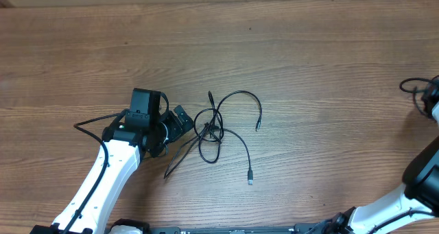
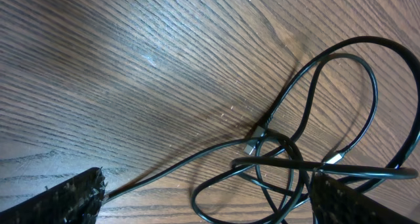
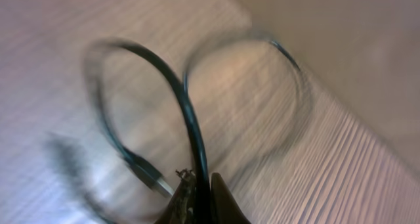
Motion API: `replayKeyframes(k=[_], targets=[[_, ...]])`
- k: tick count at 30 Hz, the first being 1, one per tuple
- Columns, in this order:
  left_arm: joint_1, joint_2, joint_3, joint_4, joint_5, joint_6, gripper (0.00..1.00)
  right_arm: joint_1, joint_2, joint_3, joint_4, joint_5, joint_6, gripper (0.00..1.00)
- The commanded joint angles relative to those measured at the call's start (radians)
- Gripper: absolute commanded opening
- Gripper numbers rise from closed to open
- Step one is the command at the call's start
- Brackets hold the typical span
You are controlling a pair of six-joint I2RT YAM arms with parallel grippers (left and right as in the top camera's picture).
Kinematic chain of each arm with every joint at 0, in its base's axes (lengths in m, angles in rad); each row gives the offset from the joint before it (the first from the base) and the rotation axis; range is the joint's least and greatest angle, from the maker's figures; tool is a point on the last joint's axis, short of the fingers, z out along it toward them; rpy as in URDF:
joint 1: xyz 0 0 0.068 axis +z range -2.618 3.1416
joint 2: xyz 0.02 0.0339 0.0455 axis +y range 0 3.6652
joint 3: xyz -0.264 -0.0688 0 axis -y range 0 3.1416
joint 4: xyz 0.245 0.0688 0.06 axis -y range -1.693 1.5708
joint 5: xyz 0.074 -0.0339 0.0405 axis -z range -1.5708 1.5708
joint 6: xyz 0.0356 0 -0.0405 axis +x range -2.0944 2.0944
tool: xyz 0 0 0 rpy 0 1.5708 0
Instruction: Untangle cables
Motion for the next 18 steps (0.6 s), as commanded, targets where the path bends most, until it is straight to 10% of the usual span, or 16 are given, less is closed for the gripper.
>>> replayKeyframes(k=[1, 3, 4, 18], targets=[[0.010, -0.003, -0.005, 0.001, 0.007, 0.022, 1.00, -0.014, 0.003, 0.010, 0.012, -0.008, 0.081, 0.11], [0.010, -0.003, -0.005, 0.001, 0.008, 0.022, 1.00, -0.014, -0.020, 0.011, 0.010, 0.025, 0.081, 0.38], [0.010, -0.003, -0.005, 0.001, 0.008, 0.022, 1.00, -0.014, -0.035, 0.011, 0.005, 0.061, 0.081, 1.00], [0.010, -0.003, -0.005, 0.001, 0.008, 0.022, 0.99, 0.068, -0.554, 0.016, -0.208, -0.477, 0.365, 1.00]])
